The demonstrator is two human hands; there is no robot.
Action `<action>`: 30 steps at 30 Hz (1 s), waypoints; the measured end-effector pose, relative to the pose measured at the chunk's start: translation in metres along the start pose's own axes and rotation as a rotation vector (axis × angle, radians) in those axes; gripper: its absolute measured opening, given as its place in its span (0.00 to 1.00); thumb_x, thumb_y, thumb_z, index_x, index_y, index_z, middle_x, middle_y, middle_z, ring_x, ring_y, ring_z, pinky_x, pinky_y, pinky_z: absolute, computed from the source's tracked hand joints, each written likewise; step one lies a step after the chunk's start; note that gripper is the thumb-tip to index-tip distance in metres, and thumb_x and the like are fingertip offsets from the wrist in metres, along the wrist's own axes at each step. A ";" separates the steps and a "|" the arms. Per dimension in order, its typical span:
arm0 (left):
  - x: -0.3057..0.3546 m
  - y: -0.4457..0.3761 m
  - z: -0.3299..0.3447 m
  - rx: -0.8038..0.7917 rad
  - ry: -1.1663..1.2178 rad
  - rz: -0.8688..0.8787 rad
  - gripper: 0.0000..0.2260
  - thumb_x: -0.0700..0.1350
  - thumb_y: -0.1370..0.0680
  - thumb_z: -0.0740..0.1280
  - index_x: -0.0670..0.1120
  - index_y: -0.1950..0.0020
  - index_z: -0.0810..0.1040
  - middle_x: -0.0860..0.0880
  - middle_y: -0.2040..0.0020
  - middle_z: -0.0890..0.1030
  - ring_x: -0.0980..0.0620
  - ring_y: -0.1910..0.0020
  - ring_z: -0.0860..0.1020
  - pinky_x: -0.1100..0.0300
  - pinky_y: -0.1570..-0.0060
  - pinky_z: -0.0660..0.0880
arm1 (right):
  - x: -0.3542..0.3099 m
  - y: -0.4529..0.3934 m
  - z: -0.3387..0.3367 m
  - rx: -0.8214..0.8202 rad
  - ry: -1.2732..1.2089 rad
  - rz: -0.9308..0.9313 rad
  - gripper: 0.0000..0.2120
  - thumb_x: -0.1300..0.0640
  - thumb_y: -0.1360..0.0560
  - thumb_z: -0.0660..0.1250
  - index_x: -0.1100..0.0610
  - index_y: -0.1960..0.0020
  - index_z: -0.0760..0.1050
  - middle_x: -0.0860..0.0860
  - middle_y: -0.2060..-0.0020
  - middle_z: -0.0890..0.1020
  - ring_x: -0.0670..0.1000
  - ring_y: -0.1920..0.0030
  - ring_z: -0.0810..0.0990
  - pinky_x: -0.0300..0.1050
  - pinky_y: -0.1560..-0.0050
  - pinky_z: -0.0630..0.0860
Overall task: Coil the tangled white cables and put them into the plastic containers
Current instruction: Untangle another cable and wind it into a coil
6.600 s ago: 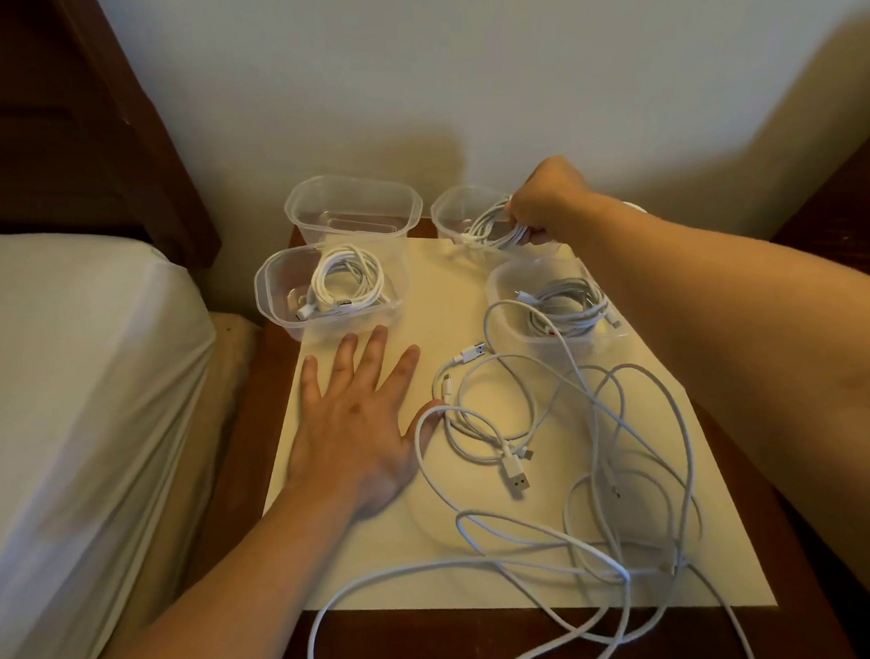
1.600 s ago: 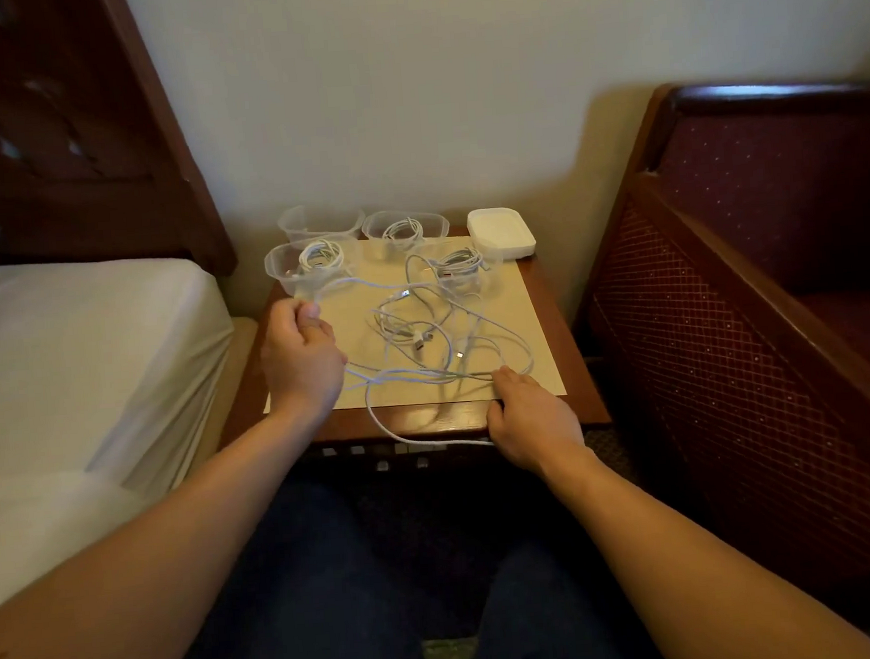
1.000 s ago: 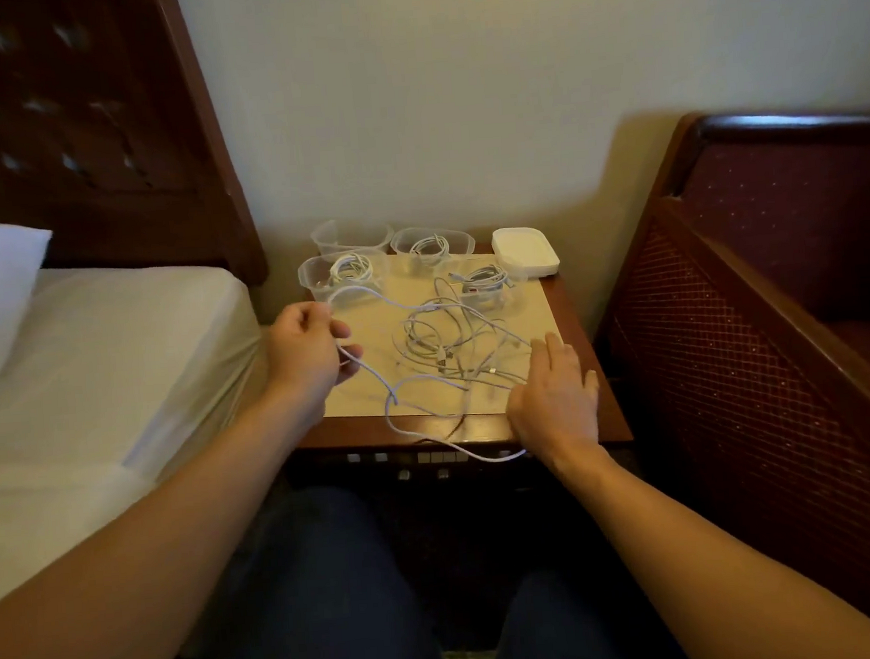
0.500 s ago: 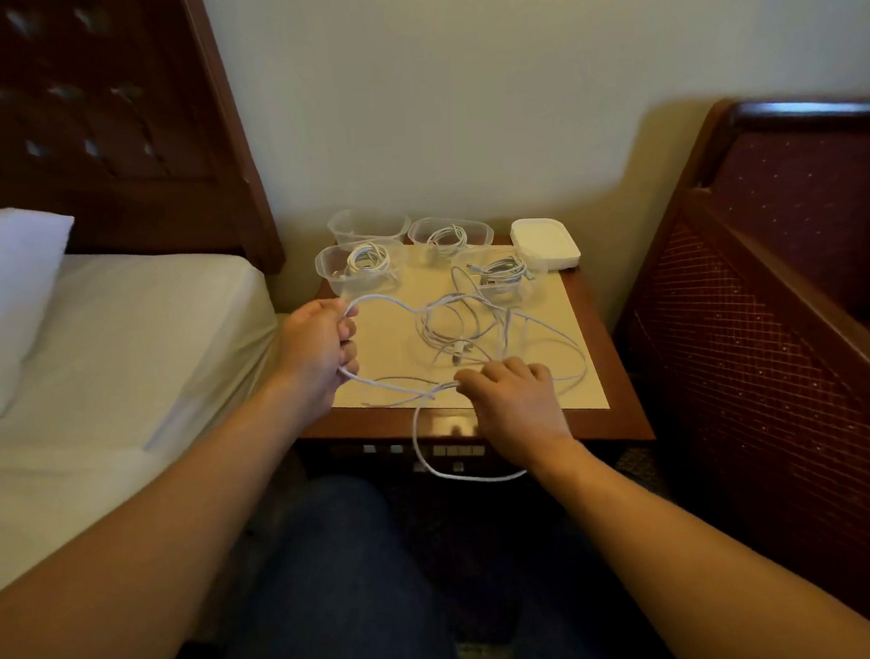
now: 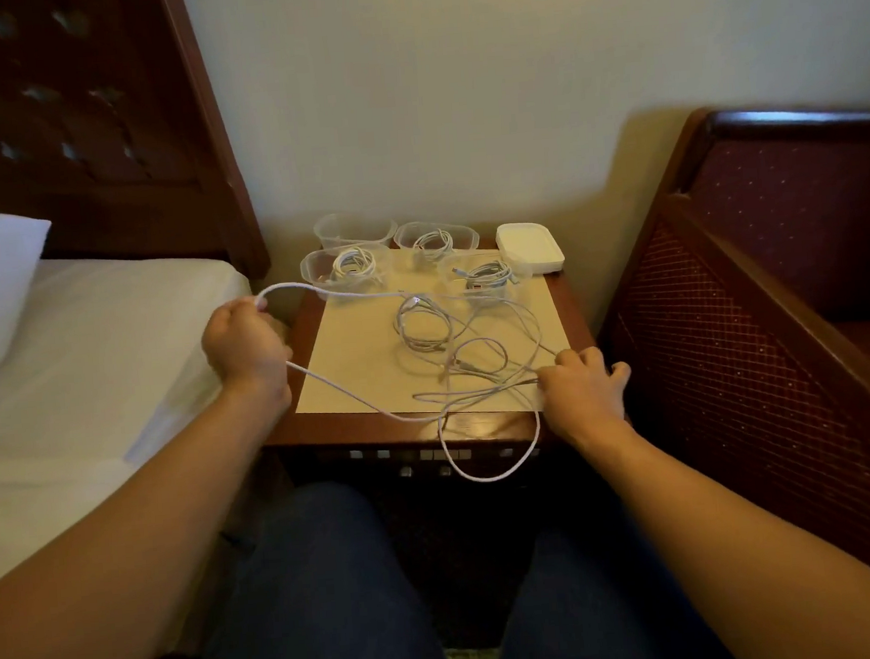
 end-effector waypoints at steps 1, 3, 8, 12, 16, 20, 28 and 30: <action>0.002 0.006 0.007 -0.094 -0.010 0.021 0.10 0.46 0.16 0.60 0.44 0.47 0.79 0.49 0.64 0.74 0.53 0.69 0.70 0.60 0.72 0.68 | -0.003 0.000 0.000 -0.069 0.011 0.014 0.16 0.58 0.20 0.57 0.49 0.35 0.76 0.53 0.33 0.71 0.61 0.32 0.61 0.68 0.33 0.58; 0.003 0.014 0.016 -0.239 -0.078 0.082 0.08 0.46 0.16 0.61 0.44 0.46 0.78 0.49 0.65 0.71 0.53 0.71 0.67 0.59 0.72 0.66 | -0.013 -0.001 -0.002 -0.188 -0.025 0.019 0.17 0.56 0.21 0.59 0.51 0.33 0.73 0.54 0.30 0.68 0.62 0.28 0.57 0.71 0.32 0.54; -0.015 0.038 0.031 -0.554 -0.476 0.363 0.02 0.44 0.20 0.68 0.48 0.52 0.80 0.51 0.62 0.77 0.53 0.64 0.73 0.58 0.63 0.71 | -0.042 0.012 -0.017 -0.030 -0.286 -0.120 0.33 0.54 0.25 0.61 0.53 0.22 0.56 0.52 0.22 0.57 0.57 0.22 0.52 0.69 0.28 0.53; -0.052 0.066 0.034 -0.814 -0.865 0.422 0.05 0.50 0.23 0.72 0.53 0.50 0.78 0.54 0.57 0.81 0.53 0.58 0.78 0.59 0.58 0.74 | -0.058 0.033 -0.009 0.085 -0.215 -0.352 0.36 0.45 0.22 0.59 0.47 0.19 0.47 0.51 0.19 0.51 0.55 0.21 0.53 0.68 0.27 0.53; -0.079 0.085 0.038 -0.949 -1.172 0.454 0.10 0.57 0.24 0.69 0.53 0.48 0.78 0.53 0.54 0.81 0.51 0.54 0.79 0.53 0.53 0.78 | -0.060 0.040 0.009 -0.006 -0.164 -0.341 0.36 0.39 0.18 0.53 0.45 0.18 0.38 0.51 0.18 0.52 0.58 0.20 0.51 0.71 0.28 0.52; -0.092 0.097 0.043 -1.034 -1.214 0.453 0.14 0.58 0.25 0.64 0.54 0.43 0.75 0.52 0.48 0.79 0.49 0.51 0.77 0.50 0.49 0.77 | -0.054 0.035 0.013 -0.182 -0.185 -0.310 0.39 0.30 0.22 0.45 0.45 0.19 0.32 0.51 0.19 0.55 0.60 0.20 0.54 0.71 0.26 0.50; -0.108 0.097 0.046 -0.987 -1.380 0.804 0.26 0.52 0.23 0.69 0.53 0.26 0.64 0.51 0.35 0.72 0.43 0.40 0.78 0.47 0.48 0.78 | -0.053 0.038 0.022 -0.224 -0.212 -0.339 0.56 0.23 0.30 0.58 0.47 0.20 0.28 0.53 0.19 0.55 0.63 0.21 0.56 0.71 0.26 0.57; -0.108 0.096 0.040 -0.924 -1.276 0.890 0.23 0.46 0.24 0.68 0.53 0.30 0.66 0.50 0.36 0.70 0.41 0.46 0.80 0.46 0.56 0.79 | -0.055 0.037 0.022 -0.180 -0.227 -0.355 0.51 0.30 0.26 0.60 0.48 0.20 0.30 0.54 0.21 0.60 0.63 0.24 0.62 0.69 0.28 0.64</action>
Point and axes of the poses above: each hand's wrist, its own y-axis away from the middle knuckle, its own z-axis out of the palm, x = y × z, the point moved 4 cm from there along -y, towards the middle knuckle
